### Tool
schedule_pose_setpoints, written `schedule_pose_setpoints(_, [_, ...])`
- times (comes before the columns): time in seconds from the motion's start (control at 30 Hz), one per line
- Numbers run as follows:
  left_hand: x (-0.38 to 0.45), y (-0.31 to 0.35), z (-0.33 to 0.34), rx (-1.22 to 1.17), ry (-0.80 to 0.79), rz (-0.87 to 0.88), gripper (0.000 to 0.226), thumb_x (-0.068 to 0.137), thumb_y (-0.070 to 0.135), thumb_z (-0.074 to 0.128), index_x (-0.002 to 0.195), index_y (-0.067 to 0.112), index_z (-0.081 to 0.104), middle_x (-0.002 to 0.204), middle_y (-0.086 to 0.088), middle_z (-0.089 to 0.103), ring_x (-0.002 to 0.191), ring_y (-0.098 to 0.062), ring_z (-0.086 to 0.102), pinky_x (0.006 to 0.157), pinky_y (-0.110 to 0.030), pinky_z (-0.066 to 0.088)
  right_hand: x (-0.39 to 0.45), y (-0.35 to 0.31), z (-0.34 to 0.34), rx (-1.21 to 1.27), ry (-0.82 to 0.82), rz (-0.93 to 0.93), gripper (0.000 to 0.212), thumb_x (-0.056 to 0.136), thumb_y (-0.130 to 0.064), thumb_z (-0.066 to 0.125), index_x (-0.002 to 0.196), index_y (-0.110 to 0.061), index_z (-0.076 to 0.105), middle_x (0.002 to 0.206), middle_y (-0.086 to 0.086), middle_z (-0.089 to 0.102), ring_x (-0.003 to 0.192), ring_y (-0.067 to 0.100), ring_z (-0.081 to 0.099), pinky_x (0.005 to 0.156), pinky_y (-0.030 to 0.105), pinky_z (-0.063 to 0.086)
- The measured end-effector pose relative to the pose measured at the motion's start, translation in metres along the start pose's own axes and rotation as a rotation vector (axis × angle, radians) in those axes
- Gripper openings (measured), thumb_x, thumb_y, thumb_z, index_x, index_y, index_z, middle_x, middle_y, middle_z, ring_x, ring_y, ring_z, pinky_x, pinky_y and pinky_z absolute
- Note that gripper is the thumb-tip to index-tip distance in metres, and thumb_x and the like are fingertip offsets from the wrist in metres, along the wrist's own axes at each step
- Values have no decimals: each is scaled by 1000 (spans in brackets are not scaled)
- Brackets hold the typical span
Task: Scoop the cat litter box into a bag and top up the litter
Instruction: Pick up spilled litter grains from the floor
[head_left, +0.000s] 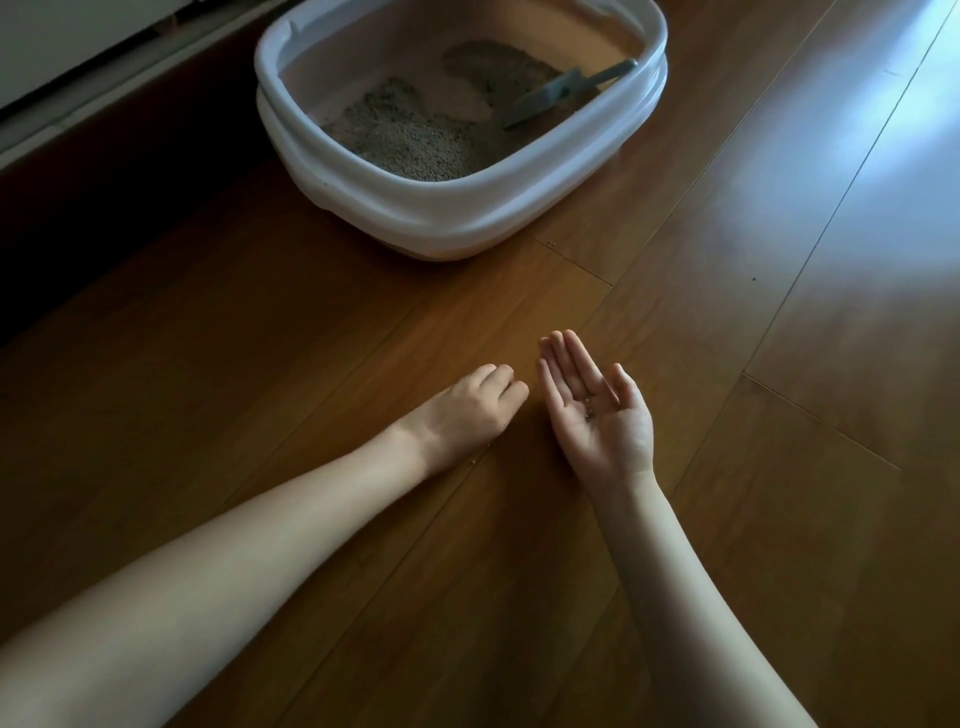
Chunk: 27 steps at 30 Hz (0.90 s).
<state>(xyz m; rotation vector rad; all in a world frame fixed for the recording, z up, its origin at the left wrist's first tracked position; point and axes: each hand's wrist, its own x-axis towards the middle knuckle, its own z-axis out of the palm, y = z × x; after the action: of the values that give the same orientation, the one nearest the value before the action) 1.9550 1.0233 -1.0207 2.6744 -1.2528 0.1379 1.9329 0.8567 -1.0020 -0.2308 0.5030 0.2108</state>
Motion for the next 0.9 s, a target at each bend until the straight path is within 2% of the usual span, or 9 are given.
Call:
schedule_pose_setpoints(0.07, [-2,-7,-8,-233,39,-121,28,78,-14,58,100,3,63,93,-12,61,85,-23,61,79,-26,53,0,-1,0,24,2,4,48,100,-24,31,126,10,52,128,27,56,123,37,51,108,45,36])
schedule_pose_setpoints(0.13, [-6,-12,-18,-415,205,-281,26,77,-13,64,98,3,67,93,-10,64,86,-18,61,82,-15,47,0,-2,0,50,9,6,48,101,-25,31,125,10,53,128,28,56,122,38,51,108,46,36])
schedule_pose_setpoints(0.23, [-14,-18,-33,-457,312,-464,25,81,-5,65,102,8,69,98,-6,65,90,-13,60,81,-12,47,-1,-2,0,92,15,7,49,101,-25,30,126,10,53,127,28,56,122,38,52,108,46,37])
schedule_pose_setpoints(0.3, [-25,-19,-39,-444,249,-509,27,79,6,72,105,11,67,98,-3,63,89,-13,58,78,-18,50,-2,-1,0,116,17,10,50,101,-25,29,125,10,53,127,28,57,121,38,52,108,46,37])
schedule_pose_setpoints(0.37, [-40,-16,-36,-434,104,-492,44,71,25,80,110,14,64,99,0,59,92,-13,52,78,-28,50,-3,-1,0,126,15,14,49,101,-24,28,125,10,54,127,28,56,122,38,51,109,46,36])
schedule_pose_setpoints(0.47, [-54,-4,-25,-434,-168,-482,70,60,50,81,117,23,51,110,6,45,103,-9,39,85,-25,43,-3,0,1,131,19,22,49,101,-24,28,124,11,55,127,28,56,123,38,50,109,46,36])
schedule_pose_setpoints(0.53, [-57,-1,-17,-426,-191,-501,70,60,57,78,114,25,48,110,10,40,104,-8,35,85,-23,40,-3,1,2,132,23,23,49,101,-24,28,124,11,55,127,27,57,123,38,51,109,46,36])
schedule_pose_setpoints(0.73, [-41,-9,-5,-454,52,-556,39,72,43,76,101,24,58,94,12,51,89,-7,44,79,-26,41,-3,2,2,107,25,15,50,102,-25,28,124,10,55,127,27,57,122,38,52,108,46,36])
schedule_pose_setpoints(0.9, [-27,-12,-3,-460,161,-484,28,76,26,76,101,15,70,93,4,60,89,-11,50,76,-25,44,-3,2,2,114,29,16,50,102,-26,29,124,11,55,126,28,57,122,39,51,110,46,35])
